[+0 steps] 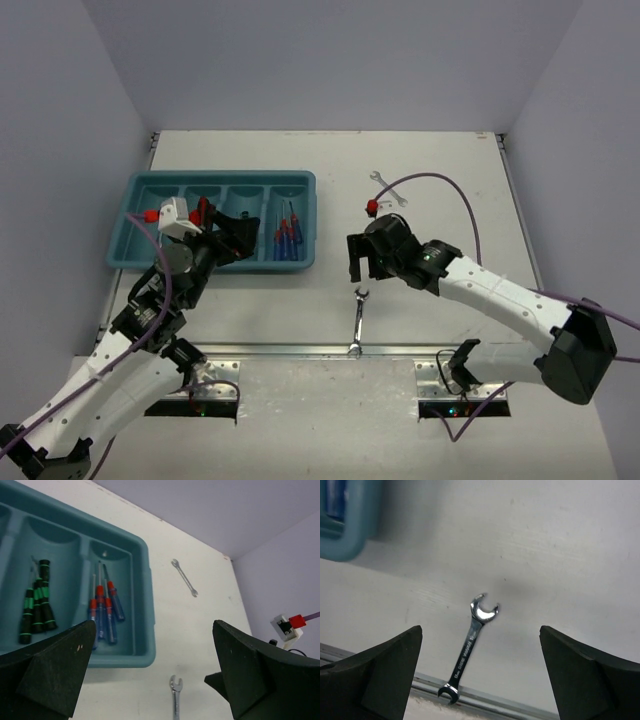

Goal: Sort the tools into containers

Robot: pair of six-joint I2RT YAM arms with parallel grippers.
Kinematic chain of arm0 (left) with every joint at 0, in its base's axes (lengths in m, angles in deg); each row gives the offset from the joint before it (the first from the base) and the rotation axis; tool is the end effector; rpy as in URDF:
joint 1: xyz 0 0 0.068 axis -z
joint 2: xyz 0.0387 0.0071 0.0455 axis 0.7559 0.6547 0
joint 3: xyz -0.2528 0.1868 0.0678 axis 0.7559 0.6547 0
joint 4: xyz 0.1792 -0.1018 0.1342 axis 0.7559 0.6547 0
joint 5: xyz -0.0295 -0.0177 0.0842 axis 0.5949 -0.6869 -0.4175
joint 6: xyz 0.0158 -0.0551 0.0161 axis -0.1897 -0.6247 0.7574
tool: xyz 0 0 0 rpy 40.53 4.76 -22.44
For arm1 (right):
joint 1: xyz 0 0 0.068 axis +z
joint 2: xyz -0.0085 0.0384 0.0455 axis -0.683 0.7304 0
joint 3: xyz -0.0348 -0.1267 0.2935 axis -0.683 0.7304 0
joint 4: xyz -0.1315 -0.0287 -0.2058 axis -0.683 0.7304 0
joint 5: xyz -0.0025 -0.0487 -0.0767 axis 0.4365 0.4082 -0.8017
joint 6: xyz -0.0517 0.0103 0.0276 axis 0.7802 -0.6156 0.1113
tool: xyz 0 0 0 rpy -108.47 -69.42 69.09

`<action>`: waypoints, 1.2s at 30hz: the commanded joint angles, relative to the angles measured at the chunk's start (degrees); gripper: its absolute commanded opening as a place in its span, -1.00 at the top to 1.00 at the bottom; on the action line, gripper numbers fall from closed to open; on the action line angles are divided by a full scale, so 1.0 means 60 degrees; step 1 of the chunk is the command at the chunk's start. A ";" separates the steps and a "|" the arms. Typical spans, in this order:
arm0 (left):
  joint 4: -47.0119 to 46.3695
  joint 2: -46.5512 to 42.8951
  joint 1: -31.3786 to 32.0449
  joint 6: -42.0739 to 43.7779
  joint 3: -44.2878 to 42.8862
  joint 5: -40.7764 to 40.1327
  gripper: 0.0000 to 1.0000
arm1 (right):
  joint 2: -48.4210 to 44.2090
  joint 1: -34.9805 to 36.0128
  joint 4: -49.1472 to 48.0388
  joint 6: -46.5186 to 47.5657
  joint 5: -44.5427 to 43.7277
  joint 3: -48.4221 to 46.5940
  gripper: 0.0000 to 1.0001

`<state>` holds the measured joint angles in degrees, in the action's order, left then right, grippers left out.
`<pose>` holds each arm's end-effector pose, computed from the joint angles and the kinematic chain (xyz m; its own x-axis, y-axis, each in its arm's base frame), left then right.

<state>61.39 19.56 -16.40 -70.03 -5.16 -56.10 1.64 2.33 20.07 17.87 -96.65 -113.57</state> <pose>0.0828 -0.0333 0.3410 -0.2317 -0.5205 -0.8218 0.0505 0.8372 -0.5445 0.1656 0.1495 0.2893 -0.7704 0.0545 -0.6353 -0.0952 0.9753 0.1991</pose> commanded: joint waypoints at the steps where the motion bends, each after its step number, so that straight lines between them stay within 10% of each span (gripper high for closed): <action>1: 0.1987 0.0059 0.0071 0.1474 -0.1097 -0.0962 -1.00 | 0.0729 0.0551 0.1126 -0.2205 -0.0682 -0.0240 -0.98; 7: 0.2985 -0.0101 0.0070 0.1881 -0.1394 -0.1250 -1.00 | 0.1735 0.1443 0.2181 -0.3390 -0.1128 -0.0513 -0.98; 20: 0.2606 -0.0927 0.0060 0.2176 -0.0887 -0.0791 -1.00 | 0.3756 0.1880 0.1321 -0.4158 -0.0256 0.0106 -0.05; 36: 0.2553 -0.1310 0.0086 0.2190 -0.0803 -0.0783 -1.00 | 0.4534 0.1865 0.0579 -0.4667 0.0519 0.0615 0.23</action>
<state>78.38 11.78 -16.40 -57.90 -10.23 -61.39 26.26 13.32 23.21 -7.68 -93.47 -113.04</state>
